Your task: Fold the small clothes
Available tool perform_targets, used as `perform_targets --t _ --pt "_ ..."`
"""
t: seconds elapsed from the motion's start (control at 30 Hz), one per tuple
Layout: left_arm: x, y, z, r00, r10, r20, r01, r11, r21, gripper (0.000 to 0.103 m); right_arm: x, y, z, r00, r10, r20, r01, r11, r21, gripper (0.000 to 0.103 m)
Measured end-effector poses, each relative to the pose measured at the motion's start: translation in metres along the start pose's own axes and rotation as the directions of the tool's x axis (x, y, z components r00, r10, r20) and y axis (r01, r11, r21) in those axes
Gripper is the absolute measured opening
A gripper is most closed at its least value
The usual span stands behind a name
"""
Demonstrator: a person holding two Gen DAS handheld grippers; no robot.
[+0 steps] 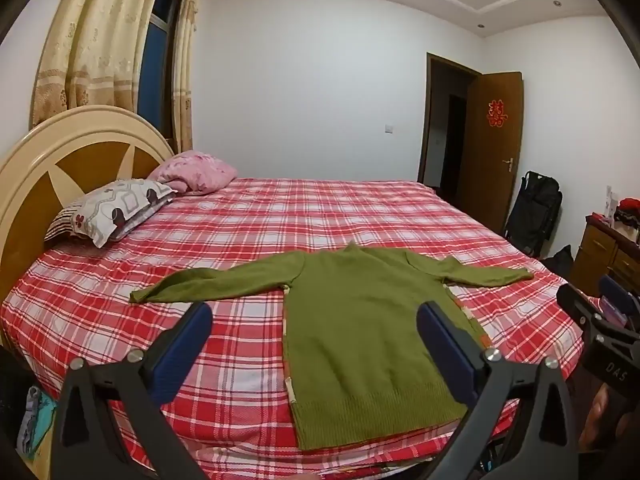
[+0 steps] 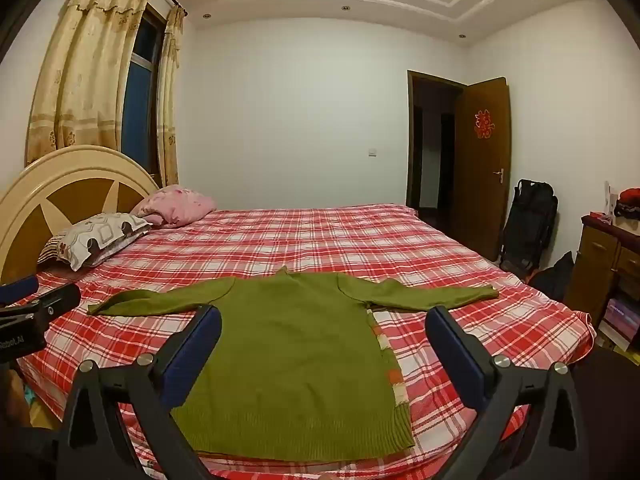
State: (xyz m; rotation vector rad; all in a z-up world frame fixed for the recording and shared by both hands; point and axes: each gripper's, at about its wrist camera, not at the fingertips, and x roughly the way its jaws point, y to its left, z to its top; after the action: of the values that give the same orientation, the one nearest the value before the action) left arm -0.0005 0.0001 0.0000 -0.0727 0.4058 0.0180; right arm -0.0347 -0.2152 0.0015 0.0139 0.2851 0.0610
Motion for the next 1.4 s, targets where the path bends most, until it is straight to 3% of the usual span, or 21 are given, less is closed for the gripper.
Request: perform_targets --t 1.4 --pt "0.015 0.001 -0.009 0.997 -0.008 -0.078 0.007 1.000 -0.014 0.103 0.008 0.019 -0.008 0.999 0.002 -0.037 -0.002 1.000 0.009 0.102"
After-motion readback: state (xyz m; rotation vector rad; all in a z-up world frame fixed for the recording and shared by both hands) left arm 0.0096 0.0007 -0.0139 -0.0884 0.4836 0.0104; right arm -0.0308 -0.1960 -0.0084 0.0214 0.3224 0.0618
